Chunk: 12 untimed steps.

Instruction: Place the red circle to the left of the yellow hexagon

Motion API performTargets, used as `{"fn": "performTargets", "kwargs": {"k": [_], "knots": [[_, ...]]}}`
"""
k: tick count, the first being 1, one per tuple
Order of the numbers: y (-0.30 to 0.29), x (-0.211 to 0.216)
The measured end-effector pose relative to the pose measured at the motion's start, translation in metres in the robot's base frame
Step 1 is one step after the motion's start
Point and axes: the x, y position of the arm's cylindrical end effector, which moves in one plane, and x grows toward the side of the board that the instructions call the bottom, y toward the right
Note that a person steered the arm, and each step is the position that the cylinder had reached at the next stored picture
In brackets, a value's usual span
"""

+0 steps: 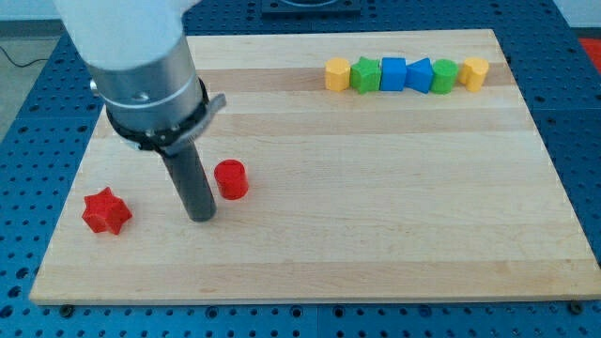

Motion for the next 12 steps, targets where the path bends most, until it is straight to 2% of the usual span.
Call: {"fn": "performTargets", "kwargs": {"k": [1, 2, 3, 5, 6, 7, 8, 9, 10, 11, 12], "knots": [[0.036, -0.024], [0.048, -0.084], [0.049, -0.093], [0.03, -0.051], [0.001, -0.07], [0.003, -0.114], [0.004, -0.12], [-0.012, -0.105], [-0.008, -0.132], [0.029, -0.166], [0.047, -0.177]]}}
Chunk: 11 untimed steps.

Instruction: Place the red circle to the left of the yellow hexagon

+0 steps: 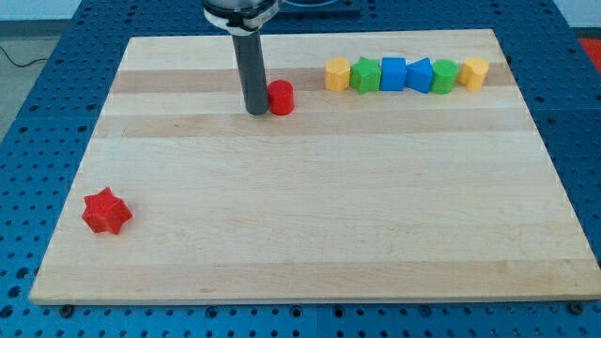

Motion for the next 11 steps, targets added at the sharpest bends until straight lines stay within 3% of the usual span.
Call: {"fn": "performTargets", "kwargs": {"k": [2, 4, 5, 6, 8, 9, 10, 11], "knots": [[0.037, 0.029], [0.046, -0.009], [0.045, 0.015], [0.03, 0.013], [0.04, -0.023], [0.029, -0.015], [-0.023, -0.016], [-0.039, -0.034]]}}
